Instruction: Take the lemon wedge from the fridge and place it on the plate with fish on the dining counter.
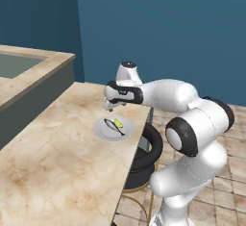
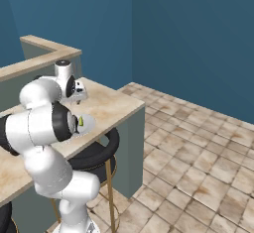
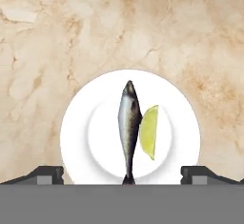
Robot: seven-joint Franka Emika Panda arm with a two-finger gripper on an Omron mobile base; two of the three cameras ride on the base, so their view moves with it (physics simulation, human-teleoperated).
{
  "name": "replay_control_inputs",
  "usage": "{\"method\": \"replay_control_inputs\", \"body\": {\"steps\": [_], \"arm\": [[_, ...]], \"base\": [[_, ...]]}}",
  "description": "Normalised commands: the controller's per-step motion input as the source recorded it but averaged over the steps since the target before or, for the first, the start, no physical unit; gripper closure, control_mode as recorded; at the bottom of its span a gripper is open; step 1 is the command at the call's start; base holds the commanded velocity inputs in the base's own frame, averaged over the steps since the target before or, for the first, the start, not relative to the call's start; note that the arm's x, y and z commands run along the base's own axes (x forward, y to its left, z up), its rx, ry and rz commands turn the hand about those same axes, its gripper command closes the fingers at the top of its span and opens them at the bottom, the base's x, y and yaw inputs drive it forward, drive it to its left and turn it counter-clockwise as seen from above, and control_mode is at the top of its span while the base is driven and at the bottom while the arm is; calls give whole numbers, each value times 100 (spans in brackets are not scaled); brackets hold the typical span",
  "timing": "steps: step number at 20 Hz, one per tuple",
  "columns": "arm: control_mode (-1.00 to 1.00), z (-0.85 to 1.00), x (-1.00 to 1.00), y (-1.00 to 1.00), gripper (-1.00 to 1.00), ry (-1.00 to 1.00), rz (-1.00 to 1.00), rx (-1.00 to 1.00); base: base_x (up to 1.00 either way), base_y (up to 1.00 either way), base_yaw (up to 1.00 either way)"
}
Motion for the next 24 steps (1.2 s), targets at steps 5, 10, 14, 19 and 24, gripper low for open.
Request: {"method": "replay_control_inputs", "body": {"steps": [5,10,14,19,24], "arm": [[-100,4,-100,-6,-100,-18,0,0],[-100,19,-63,-12,-100,-30,-1,0],[-100,23,-100,6,-100,-39,20,-8],[-100,29,-100,12,-100,-55,4,-6],[-100,40,-100,0,-100,-82,-1,0]], "base": [[0,0,0],[0,0,0],[0,0,0],[0,0,0],[0,0,0]]}}
